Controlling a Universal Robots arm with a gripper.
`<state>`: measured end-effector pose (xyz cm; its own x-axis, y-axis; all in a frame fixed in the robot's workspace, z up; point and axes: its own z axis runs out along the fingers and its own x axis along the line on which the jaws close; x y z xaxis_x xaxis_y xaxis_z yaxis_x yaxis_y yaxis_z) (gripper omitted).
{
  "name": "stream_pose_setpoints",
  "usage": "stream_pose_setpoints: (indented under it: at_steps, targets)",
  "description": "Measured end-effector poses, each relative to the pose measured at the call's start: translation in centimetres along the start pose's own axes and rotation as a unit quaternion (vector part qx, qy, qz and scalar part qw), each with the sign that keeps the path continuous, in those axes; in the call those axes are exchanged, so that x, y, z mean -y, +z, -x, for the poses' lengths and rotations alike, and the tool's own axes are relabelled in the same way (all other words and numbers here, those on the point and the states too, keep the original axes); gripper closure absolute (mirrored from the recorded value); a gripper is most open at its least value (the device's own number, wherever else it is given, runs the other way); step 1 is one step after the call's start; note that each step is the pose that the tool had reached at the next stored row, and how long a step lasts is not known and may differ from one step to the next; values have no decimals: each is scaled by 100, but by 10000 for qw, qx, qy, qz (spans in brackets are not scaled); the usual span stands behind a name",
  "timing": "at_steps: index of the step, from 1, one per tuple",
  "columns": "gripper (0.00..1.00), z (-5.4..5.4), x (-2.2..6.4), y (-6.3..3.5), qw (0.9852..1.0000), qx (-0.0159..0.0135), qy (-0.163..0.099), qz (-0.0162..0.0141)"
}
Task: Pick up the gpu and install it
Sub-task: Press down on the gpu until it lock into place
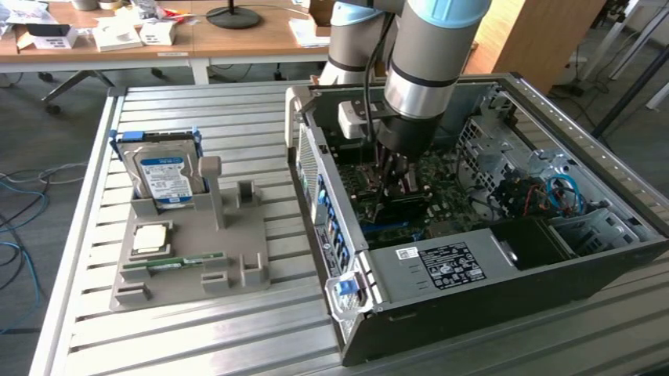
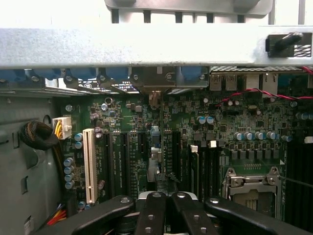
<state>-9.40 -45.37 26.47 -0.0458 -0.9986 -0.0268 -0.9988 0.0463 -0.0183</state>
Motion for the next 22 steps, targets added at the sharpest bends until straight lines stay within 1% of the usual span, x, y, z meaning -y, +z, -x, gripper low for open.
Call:
stream_pose_setpoints:
  at_steps: [5, 7, 10, 22]
  targets:
    - [89, 0, 0, 3, 10000, 1, 0, -1]
    - [89, 2, 1, 18, 10000, 11, 0, -6]
    - [89, 0, 0, 10, 10000, 2, 0, -1]
    - [89, -2, -1, 29, 10000, 1, 1, -1]
